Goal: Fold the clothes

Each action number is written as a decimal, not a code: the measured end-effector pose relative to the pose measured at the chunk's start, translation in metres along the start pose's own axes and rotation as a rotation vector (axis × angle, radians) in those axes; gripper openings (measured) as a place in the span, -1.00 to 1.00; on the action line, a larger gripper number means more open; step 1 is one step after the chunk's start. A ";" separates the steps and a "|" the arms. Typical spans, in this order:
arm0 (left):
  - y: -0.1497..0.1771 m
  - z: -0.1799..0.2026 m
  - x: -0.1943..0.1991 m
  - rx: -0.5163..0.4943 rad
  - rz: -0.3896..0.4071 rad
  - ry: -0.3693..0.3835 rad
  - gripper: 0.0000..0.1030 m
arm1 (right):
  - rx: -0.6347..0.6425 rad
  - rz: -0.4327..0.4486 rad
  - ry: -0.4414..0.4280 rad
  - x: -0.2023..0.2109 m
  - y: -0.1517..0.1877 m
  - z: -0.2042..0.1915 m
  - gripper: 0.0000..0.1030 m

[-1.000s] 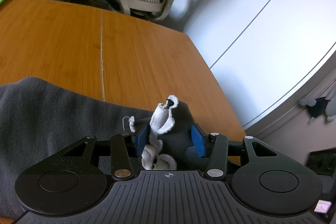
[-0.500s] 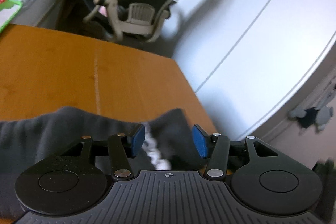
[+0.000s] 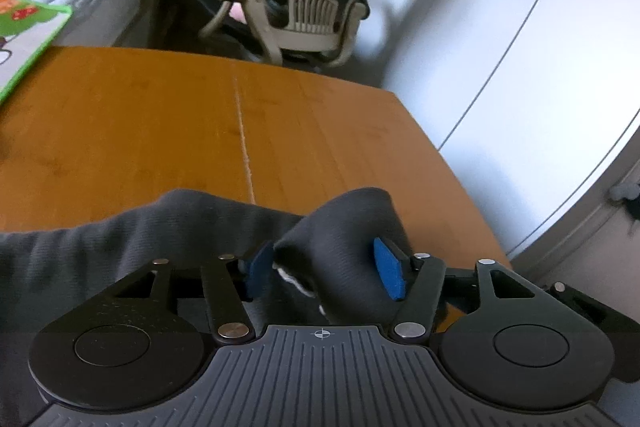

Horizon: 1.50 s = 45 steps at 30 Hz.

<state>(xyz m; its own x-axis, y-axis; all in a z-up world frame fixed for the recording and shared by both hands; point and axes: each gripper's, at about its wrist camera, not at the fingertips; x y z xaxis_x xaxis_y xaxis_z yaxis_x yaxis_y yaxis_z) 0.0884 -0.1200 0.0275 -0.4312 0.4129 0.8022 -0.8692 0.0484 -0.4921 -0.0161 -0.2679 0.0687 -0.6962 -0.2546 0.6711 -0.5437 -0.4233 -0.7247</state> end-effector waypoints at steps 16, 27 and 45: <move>-0.012 -0.003 -0.010 -0.022 0.017 -0.044 0.36 | -0.622 -0.084 -0.411 -0.053 0.015 0.085 0.32; -0.013 -0.006 0.013 -0.002 0.058 -0.003 0.39 | -0.476 -0.102 -0.327 -0.026 0.006 0.074 -0.36; -0.007 -0.022 -0.010 -0.010 0.012 -0.199 0.26 | -0.061 -0.024 -0.021 -0.015 -0.012 0.009 0.00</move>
<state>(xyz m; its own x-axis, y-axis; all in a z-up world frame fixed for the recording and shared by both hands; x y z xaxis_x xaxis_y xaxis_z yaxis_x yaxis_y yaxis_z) 0.1039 -0.1040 0.0157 -0.4822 0.2253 0.8466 -0.8615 0.0536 -0.5049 0.0054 -0.2672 0.0684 -0.6731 -0.2637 0.6909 -0.5881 -0.3757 -0.7163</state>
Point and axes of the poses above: each gripper's, at about its wrist camera, not at the fingertips, and x roughly against the way its jaws point, z to its right, y to its underside, and after that the axes turned 15 degrees about -z, right-handed
